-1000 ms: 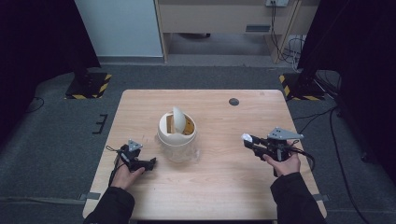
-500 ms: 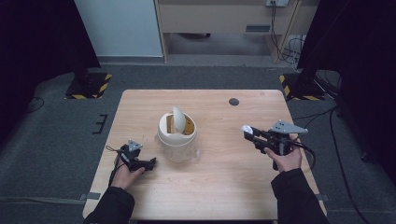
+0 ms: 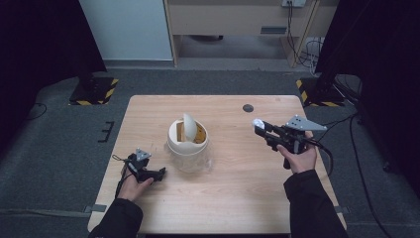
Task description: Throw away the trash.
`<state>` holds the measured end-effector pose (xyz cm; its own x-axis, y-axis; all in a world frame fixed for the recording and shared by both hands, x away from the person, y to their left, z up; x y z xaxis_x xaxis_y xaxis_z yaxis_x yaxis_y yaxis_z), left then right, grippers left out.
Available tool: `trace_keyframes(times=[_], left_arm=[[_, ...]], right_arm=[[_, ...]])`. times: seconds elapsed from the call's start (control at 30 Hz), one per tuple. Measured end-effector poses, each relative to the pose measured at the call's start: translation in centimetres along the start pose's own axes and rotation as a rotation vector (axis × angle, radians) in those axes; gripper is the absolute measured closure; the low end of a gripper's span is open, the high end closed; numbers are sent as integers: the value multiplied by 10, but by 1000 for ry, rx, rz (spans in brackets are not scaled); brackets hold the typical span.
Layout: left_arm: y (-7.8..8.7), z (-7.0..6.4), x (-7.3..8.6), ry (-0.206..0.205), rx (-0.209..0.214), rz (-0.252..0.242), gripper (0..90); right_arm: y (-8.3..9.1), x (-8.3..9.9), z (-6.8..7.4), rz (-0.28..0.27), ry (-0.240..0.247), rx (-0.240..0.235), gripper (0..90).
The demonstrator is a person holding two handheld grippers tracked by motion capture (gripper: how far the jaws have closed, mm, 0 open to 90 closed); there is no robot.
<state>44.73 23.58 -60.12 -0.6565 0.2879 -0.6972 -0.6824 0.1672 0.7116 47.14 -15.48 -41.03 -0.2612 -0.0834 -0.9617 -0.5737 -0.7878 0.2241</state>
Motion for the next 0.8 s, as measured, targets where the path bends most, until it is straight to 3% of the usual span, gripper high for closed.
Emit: trace_keyframes(times=[0.3, 0.57, 0.8], left_arm=[[0, 0, 0, 0, 0, 0, 0], [0, 0, 0, 0, 0, 0, 0], [0, 0, 0, 0, 0, 0, 0]], right_arm=[[-15, -18, 7, -37, 8, -28, 666], [-22, -21, 9, -30, 21, -34, 666], [-32, -35, 17, -40, 44, -56, 666]])
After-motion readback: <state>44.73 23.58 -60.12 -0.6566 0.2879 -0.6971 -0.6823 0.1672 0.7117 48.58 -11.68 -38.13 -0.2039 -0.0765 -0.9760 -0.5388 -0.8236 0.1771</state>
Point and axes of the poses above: each handheld gripper's, and its own axes: y roughly backward along the jaws, x roughly out of its underside, z roughly to its left, the point moved 9 cm from there along -y, roughly forward along the jaws, and after that the axes turned 7 degrees about -x, right-handed, at the moved point
